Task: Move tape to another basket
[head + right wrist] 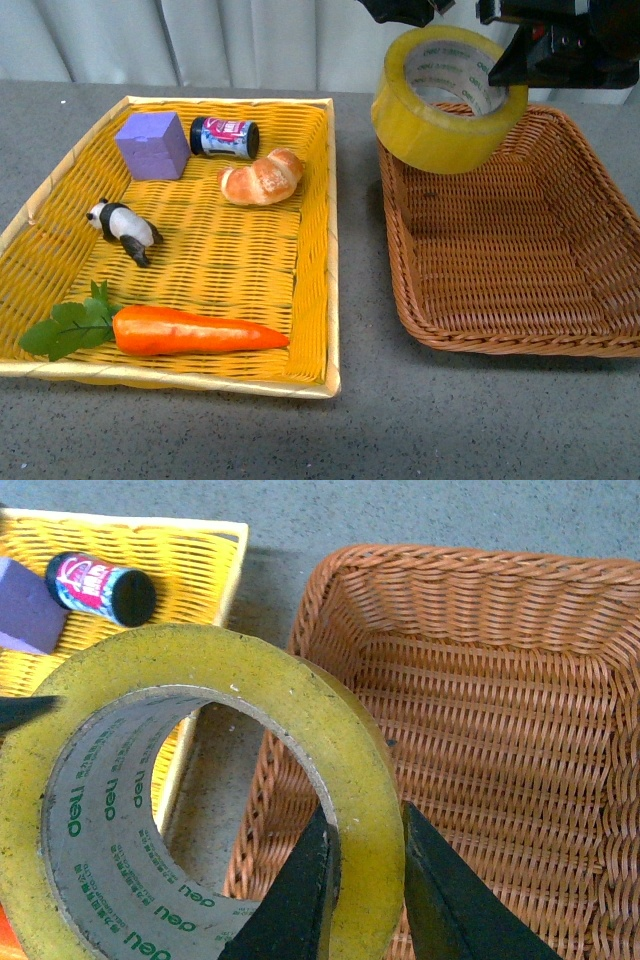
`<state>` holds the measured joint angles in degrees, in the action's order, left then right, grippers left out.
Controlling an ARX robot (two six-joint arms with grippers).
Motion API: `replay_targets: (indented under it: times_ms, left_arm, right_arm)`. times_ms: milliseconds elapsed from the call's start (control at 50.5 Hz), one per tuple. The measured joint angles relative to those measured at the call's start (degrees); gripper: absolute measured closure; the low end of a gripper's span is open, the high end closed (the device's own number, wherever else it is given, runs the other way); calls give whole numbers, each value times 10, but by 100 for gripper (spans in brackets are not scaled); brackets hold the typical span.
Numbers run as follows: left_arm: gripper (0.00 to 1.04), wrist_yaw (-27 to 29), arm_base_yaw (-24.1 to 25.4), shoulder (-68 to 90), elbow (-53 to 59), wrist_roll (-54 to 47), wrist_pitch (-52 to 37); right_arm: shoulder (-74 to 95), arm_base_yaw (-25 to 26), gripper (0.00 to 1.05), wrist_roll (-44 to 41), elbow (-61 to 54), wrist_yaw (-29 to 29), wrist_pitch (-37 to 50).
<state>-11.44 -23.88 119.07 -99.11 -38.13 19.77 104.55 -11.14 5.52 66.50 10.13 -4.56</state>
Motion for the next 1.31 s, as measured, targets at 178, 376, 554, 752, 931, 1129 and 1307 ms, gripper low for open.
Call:
replay_targets:
  times_ms: [178,376,554,752,931,1129,1307]
  left_arm:
    - [26,47,39,-41,73,90,-82]
    - [6,115,90,-62,166,193,-214]
    - [6,188,121,-62,209,256,-291]
    - [6,218,122,-63,210,283,-323]
    - [6,242,121,-63,216,318,-320]
    - [6,323,122,-86,235,368,-358]
    - [11,333,118,-133,300,384,-442]
  right_arm:
    - [38,20,90,1,5,-7,-6]
    - [57,30,90,-7,-8,-12,-22]
    - [87,30,90,-33,-50,-52,-14]
    - [97,37,90,-43,-62,-57,-6]
    - [99,44,80,-43,-74,-49,6]
    - [54,46,43,-49,-120,-58,86]
    - [-20,65,9,-38,-181,-96,194]
